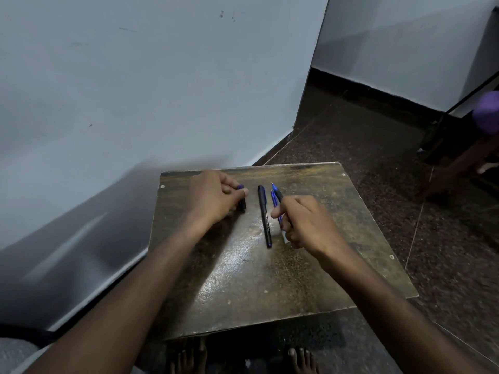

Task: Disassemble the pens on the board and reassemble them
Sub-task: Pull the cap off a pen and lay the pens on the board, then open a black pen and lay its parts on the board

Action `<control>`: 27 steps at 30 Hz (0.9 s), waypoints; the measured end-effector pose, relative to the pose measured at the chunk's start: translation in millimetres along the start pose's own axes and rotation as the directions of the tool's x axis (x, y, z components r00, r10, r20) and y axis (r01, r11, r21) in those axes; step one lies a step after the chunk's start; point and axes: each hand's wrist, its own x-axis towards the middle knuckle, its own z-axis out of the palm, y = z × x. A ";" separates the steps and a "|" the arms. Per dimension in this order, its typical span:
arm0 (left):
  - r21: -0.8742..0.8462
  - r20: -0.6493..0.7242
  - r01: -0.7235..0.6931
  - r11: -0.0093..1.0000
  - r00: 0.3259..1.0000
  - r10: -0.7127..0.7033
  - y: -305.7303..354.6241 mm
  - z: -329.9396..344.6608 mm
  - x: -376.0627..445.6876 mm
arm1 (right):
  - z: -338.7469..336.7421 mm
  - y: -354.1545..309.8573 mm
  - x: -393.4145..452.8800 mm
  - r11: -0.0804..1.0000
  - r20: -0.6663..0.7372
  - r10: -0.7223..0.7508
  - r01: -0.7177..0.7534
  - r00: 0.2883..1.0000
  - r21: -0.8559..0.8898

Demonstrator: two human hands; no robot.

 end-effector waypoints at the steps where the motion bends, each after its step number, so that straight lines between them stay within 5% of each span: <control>1: 0.032 0.004 -0.009 0.999 1.000 0.009 -1.2 3.1 0.1 | 0.5 0.1 0.8 1.000 0.009 0.009 -0.009 1.000 0.017; 7: 0.206 -0.028 -0.047 0.977 0.998 0.053 -4.6 6.0 5.7 | 3.8 7.3 5.2 0.998 0.065 0.020 -0.024 0.998 0.062; 11: 0.220 -0.097 -0.171 0.960 0.976 0.196 4.0 2.8 1.9 | 4.0 6.9 8.7 0.943 0.143 0.063 -0.106 0.988 0.314; 14: -0.202 0.073 -0.113 0.973 0.989 0.130 19.8 3.3 -7.3 | 5.9 0.6 11.3 0.855 0.157 0.107 -0.171 0.982 0.489; 17: -0.535 0.304 0.057 0.843 0.944 0.129 31.6 8.1 -15.2 | 8.2 -5.5 9.0 0.810 0.214 0.075 -0.185 0.974 0.556; 21: -0.635 0.332 0.081 0.768 0.927 0.176 29.2 3.0 -12.4 | 6.5 -5.9 3.0 0.803 0.323 -0.043 -0.160 0.945 0.574; 27: -0.586 0.202 -0.052 0.809 0.957 0.208 24.7 -1.1 -9.3 | 0.6 -2.6 3.1 0.892 0.242 -0.108 -0.014 0.964 0.453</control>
